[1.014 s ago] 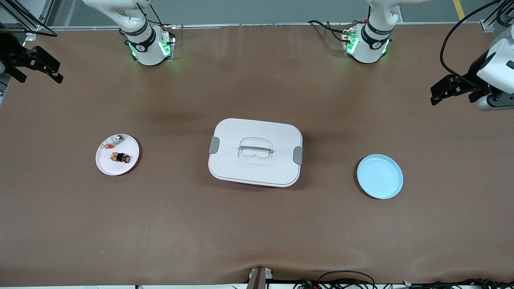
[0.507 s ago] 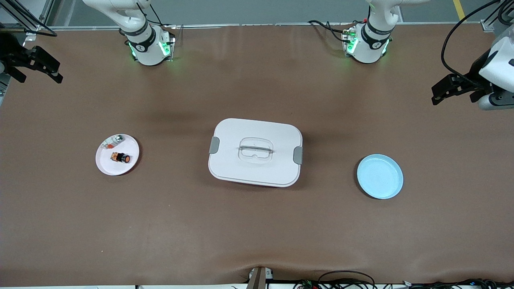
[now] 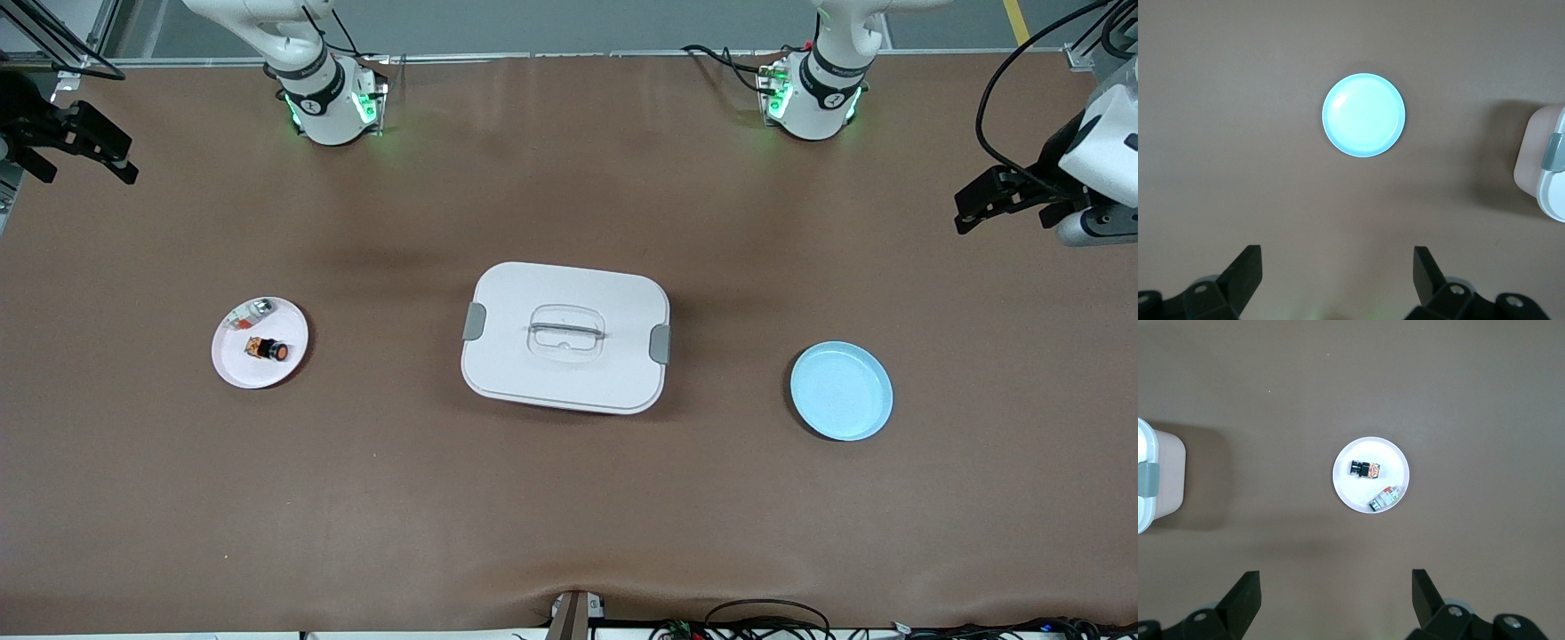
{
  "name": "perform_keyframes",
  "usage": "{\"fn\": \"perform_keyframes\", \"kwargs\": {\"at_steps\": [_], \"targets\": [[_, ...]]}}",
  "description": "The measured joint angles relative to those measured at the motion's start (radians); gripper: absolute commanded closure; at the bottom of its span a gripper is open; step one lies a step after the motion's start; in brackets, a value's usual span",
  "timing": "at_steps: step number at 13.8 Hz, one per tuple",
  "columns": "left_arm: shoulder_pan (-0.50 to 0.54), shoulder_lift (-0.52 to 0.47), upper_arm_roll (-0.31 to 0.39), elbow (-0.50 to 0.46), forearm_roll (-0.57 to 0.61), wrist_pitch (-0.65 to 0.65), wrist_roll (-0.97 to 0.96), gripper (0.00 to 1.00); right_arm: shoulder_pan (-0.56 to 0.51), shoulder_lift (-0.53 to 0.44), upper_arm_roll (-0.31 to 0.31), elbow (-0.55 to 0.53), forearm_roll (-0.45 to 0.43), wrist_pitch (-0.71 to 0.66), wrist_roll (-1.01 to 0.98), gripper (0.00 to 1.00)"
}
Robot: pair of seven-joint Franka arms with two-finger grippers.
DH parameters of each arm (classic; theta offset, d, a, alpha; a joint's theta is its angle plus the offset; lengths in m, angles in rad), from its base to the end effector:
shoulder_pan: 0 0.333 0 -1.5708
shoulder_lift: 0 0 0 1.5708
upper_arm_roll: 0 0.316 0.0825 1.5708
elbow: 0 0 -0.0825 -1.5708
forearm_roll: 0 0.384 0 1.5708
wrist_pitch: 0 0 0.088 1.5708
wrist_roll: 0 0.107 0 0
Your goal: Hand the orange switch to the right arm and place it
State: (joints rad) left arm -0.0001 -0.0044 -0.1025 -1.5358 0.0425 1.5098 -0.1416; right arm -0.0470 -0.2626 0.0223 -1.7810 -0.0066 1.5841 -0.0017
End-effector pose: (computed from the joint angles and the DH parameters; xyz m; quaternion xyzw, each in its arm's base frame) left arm 0.5448 -0.0514 0.6381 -0.9995 -0.0206 0.0081 0.0226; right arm 0.4715 -0.0108 0.6611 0.9994 -0.0118 0.0327 0.0066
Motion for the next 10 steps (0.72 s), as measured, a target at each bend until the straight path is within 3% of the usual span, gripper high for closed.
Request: {"fn": "perform_keyframes", "kwargs": {"at_steps": [10], "targets": [[0.000,0.006,0.000,0.000,0.000,0.000,0.000,0.00,0.001,0.054,0.006,0.008,0.001,-0.004,0.000,0.00]]}}
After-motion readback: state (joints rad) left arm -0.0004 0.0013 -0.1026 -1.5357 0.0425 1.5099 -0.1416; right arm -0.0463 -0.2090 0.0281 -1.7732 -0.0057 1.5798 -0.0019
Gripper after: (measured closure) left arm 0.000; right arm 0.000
